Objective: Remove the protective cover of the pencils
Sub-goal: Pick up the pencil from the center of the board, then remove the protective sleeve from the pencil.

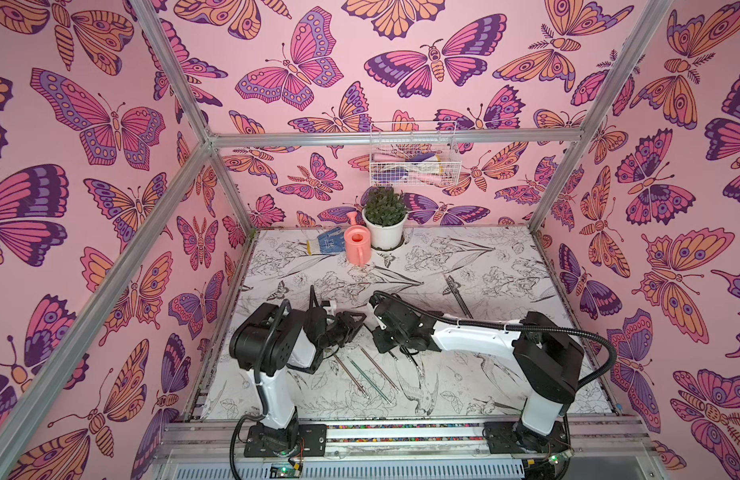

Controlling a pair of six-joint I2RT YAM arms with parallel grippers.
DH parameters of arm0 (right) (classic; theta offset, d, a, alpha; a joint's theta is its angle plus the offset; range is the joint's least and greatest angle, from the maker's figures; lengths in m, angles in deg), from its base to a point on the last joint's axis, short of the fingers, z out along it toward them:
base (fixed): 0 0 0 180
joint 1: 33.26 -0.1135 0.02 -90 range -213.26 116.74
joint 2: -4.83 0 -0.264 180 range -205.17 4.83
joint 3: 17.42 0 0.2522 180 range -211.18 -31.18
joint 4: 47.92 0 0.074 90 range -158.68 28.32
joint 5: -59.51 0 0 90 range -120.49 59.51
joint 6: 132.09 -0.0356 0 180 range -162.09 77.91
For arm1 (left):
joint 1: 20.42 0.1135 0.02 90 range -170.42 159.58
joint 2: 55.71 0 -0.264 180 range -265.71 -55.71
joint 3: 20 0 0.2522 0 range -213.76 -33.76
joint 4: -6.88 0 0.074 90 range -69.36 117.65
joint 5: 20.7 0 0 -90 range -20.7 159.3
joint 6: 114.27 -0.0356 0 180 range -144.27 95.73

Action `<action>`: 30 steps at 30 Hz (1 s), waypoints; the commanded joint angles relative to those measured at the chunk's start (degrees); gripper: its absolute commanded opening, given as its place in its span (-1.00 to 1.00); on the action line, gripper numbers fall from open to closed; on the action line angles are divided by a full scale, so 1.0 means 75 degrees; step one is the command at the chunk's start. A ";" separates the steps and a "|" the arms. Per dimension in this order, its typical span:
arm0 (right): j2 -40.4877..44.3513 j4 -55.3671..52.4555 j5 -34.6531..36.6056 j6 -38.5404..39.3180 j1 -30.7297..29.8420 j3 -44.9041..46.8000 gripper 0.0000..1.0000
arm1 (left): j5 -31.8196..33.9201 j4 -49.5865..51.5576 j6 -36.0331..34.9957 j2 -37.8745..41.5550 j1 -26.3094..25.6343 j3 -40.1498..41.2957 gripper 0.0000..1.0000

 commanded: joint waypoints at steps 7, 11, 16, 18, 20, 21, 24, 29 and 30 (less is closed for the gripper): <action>-0.0174 0.0094 -0.0208 -0.0105 0.0040 -0.0186 -0.94 | 0.0321 -0.0087 -0.0318 0.1174 0.0041 0.0548 -0.08; -0.0045 0.0102 -0.0262 -0.0099 0.0034 -0.0147 -0.94 | 0.0635 0.1555 -0.0919 0.1995 -0.0073 0.0395 -0.43; 0.0130 0.0119 -0.0203 -0.0102 0.0034 -0.0075 -0.93 | 0.0855 0.2324 -0.1007 0.2367 -0.0223 0.0297 -0.49; 0.0178 0.0039 -0.0160 -0.0090 0.0034 -0.0091 -0.93 | 0.0732 0.2135 -0.0907 0.2069 -0.0223 0.0255 -0.50; 0.0215 0.0012 -0.0133 -0.0068 0.0034 -0.0099 -0.93 | 0.0633 0.1642 -0.0755 0.1747 -0.0223 0.0257 -0.54; 0.0224 0.0008 -0.0126 -0.0067 0.0031 -0.0093 -0.93 | 0.0617 0.1399 -0.0689 0.1619 -0.0223 0.0270 -0.55; 0.0246 0.0056 -0.0179 -0.0080 0.0034 -0.0089 -0.93 | 0.0636 0.1252 -0.0660 0.1517 -0.0224 0.0302 -0.63; 0.0251 0.0082 -0.0294 -0.0098 0.0034 -0.0103 -0.92 | 0.0685 0.1568 -0.0795 0.1778 -0.0223 0.0263 -0.78; 0.0242 0.0071 -0.0330 -0.0093 0.0034 -0.0127 -0.92 | 0.0688 0.1682 -0.0833 0.1862 -0.0223 0.0254 -0.80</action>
